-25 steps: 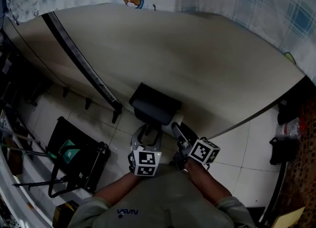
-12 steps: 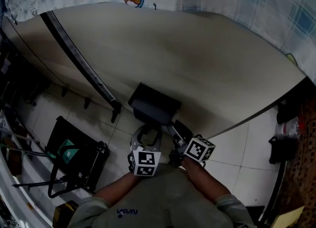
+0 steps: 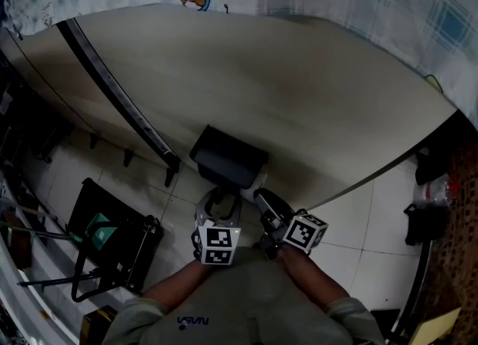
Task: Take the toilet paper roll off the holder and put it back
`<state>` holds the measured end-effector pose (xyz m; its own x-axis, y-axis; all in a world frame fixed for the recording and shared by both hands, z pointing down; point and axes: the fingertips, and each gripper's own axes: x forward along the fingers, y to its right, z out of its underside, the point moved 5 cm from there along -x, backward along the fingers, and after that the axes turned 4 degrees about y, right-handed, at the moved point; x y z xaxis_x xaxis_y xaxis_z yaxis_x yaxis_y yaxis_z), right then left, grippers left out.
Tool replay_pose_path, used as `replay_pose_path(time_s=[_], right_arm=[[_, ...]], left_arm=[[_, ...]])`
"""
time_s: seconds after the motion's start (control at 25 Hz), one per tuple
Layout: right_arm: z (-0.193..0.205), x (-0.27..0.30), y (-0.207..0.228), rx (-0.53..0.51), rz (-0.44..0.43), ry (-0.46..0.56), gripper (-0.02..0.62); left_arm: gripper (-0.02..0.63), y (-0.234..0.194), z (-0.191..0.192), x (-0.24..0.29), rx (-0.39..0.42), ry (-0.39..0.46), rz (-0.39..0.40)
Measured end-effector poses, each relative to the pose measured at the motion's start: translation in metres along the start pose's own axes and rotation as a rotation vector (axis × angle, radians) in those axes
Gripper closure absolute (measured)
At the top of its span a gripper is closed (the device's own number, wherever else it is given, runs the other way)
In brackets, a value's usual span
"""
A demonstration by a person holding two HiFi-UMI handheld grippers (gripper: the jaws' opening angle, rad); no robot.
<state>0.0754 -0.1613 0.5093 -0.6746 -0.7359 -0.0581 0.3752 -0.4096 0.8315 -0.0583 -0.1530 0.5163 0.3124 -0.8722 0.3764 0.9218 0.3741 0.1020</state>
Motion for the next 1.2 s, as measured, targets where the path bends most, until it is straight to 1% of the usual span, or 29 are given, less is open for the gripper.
replay_pose_path(time_s=[0.44,0.6,0.76,0.8,0.84,0.96,1.08,1.2], right_arm=[[0.004,0.033,-0.003,-0.023,-0.03,-0.045,0.525],[0.009,0.044,-0.001,-0.036,-0.01,-0.083,0.533],[0.007,0.039,0.001,-0.052,-0.003,-0.085,0.535],[0.007,0.036,0.003,-0.053,0.006,-0.083,0.54],[0.009,0.033,0.005,-0.052,0.018,-0.083,0.561],[0.013,0.027,0.01,-0.045,0.045,-0.088,0.595],[0.015,0.028,0.009,-0.044,0.035,-0.097,0.595],[0.017,0.031,0.007,-0.069,0.031,-0.122,0.595]], left_arm=[[0.365,0.001,0.0,-0.001,0.012,0.0,0.01],[0.364,-0.001,0.001,-0.002,0.01,0.001,0.01],[0.365,0.0,0.0,0.0,0.007,0.006,0.013],[0.365,0.0,0.0,0.0,0.007,0.006,0.015],[0.367,0.0,0.0,0.0,0.007,0.007,0.016],[0.368,0.0,0.0,0.0,0.006,0.008,0.019],[0.374,0.001,0.0,0.0,0.007,0.008,0.021],[0.377,0.002,0.0,0.0,0.009,0.009,0.02]])
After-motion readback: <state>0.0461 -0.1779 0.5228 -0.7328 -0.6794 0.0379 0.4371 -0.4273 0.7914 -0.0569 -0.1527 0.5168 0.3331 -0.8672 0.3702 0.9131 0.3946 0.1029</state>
